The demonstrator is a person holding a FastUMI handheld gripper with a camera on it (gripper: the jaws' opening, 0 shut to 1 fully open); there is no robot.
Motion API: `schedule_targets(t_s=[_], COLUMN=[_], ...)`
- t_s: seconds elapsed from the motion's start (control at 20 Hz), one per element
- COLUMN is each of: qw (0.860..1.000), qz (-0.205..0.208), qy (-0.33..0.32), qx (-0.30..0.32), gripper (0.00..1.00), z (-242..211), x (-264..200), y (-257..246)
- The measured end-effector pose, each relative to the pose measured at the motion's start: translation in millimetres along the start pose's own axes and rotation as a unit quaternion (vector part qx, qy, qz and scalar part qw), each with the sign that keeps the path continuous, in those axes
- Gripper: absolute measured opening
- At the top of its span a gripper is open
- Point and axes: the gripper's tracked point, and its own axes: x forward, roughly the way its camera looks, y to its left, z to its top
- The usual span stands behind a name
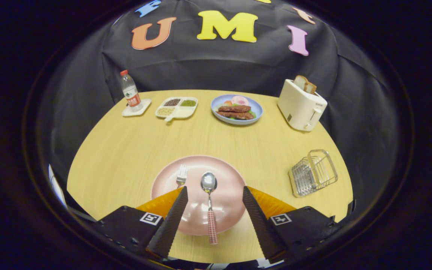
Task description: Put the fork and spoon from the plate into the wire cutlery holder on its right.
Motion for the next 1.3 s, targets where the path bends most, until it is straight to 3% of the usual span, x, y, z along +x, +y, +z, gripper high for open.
schedule_targets(t_s=[0.1,0.35,0.5,0.6,0.7,0.75,0.9,1.15,1.3], qw=[1.000,0.998,0.998,0.998,0.998,0.998,0.997,0.997,0.997], qz=[0.003,0.015,0.017,0.021,0.010,0.016,0.013,0.032,0.047], qy=[0.019,0.053,0.058,0.066,0.065,0.062,0.071,0.069,0.060], qx=[-0.001,-0.006,-0.007,-0.004,-0.009,-0.008,-0.010,-0.012,-0.008], gripper=[0.86,0.60,0.51,0.36,0.34,0.20,0.19,0.05,0.05], z=[-14.9,-46.0,-54.1,-60.7,-67.3,-63.6,-68.1,-70.5,-58.5], x=[7.7,24.1,33.4,40.4,43.1,43.2,52.9,46.2,31.3], y=[2.4,11.6,12.8,13.7,8.3,9.4,4.8,5.1,2.5])
